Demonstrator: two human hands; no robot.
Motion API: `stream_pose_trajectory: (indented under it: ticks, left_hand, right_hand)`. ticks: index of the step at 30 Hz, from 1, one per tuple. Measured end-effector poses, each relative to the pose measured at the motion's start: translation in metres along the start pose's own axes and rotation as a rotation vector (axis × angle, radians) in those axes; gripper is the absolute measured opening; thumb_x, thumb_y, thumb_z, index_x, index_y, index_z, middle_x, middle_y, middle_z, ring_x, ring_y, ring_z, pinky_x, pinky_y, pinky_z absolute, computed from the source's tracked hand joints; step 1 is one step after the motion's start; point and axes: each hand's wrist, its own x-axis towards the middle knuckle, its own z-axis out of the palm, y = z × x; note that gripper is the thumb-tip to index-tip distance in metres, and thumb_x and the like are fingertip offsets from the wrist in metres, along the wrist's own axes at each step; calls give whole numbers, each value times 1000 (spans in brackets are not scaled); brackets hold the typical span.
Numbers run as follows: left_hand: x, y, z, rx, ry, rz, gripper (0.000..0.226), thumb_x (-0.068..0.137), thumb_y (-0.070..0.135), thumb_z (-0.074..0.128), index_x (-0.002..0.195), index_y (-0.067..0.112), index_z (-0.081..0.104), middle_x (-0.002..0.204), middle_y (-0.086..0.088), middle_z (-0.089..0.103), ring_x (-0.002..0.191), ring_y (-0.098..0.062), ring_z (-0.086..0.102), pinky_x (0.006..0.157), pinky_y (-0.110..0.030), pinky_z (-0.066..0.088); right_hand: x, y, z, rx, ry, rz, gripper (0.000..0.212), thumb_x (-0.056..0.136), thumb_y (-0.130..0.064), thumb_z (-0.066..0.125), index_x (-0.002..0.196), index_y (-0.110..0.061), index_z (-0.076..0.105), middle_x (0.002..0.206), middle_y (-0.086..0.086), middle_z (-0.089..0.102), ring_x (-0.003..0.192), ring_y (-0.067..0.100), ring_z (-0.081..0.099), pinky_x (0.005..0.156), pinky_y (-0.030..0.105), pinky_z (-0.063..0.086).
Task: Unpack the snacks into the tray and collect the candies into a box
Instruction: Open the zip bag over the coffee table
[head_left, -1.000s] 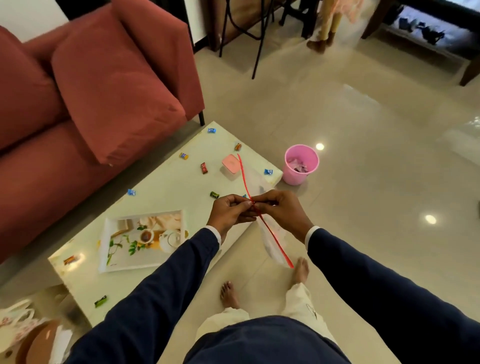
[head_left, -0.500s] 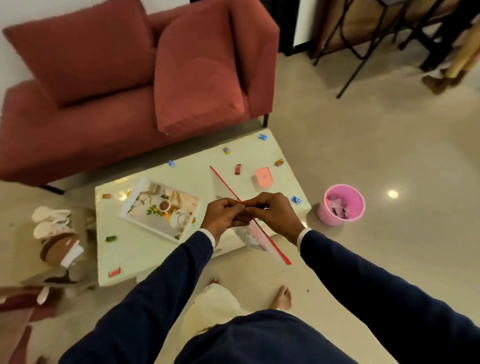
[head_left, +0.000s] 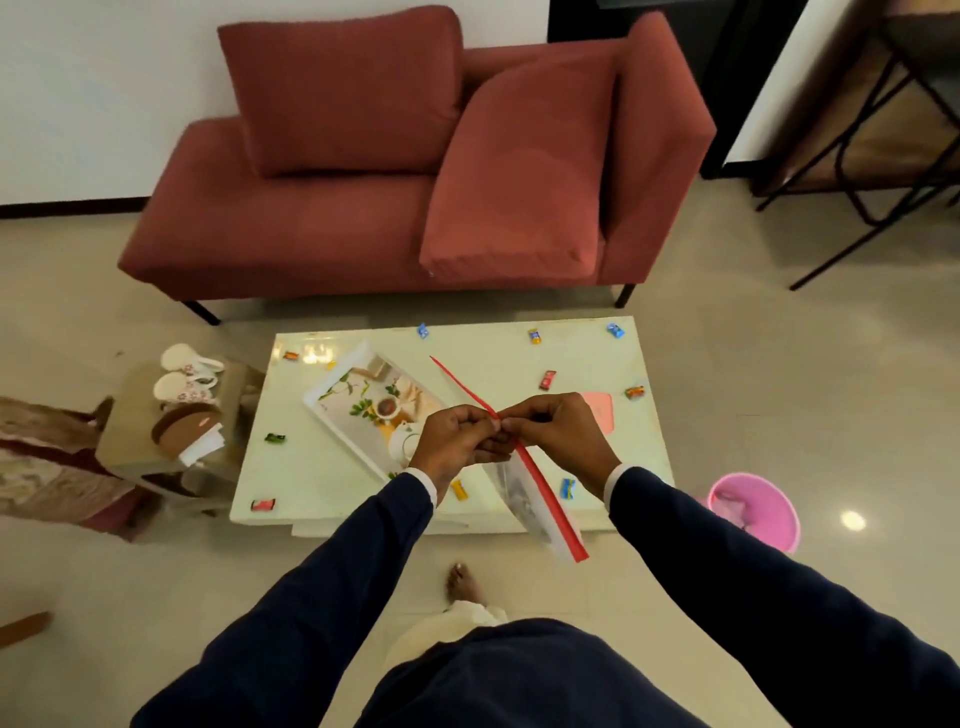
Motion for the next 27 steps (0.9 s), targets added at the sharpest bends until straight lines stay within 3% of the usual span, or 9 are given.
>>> stream_pose_trajectory:
  ticks: [10, 15, 20, 27]
  left_hand:
    - [39, 12, -53, -1, 57, 2, 14, 94, 1, 65, 102, -11, 66, 89, -31, 73, 79, -44, 74, 73, -41, 64]
    - [53, 20, -66, -18, 87, -13, 12, 94, 4, 66, 98, -7, 67, 86, -29, 73, 79, -43, 74, 75, -42, 63]
    - [63, 29, -62, -40, 156, 1, 13, 95, 5, 64, 94, -7, 65, 78, -26, 72, 73, -39, 73, 72, -43, 63]
    - [70, 43, -34, -32, 234, 30, 2, 96, -2, 58, 95, -1, 58, 75, -27, 69, 67, -38, 71, 70, -46, 63]
  right_hand:
    - [56, -26, 39, -70, -57, 16, 13, 92, -9, 69, 99, -9, 80, 83, 2, 77, 71, 7, 73, 61, 12, 51]
    - [77, -31, 45, -28, -96, 6, 13, 92, -9, 69, 101, -7, 79, 85, 5, 78, 75, 12, 76, 61, 13, 53]
    - [101, -35, 38, -52, -202, -42, 13, 93, -11, 70, 102, -8, 79, 87, 5, 79, 79, 15, 76, 76, 27, 62]
    - [118, -30, 12, -26, -256, -81, 14, 90, -7, 72, 102, -6, 79, 88, 6, 79, 78, 14, 76, 73, 22, 60]
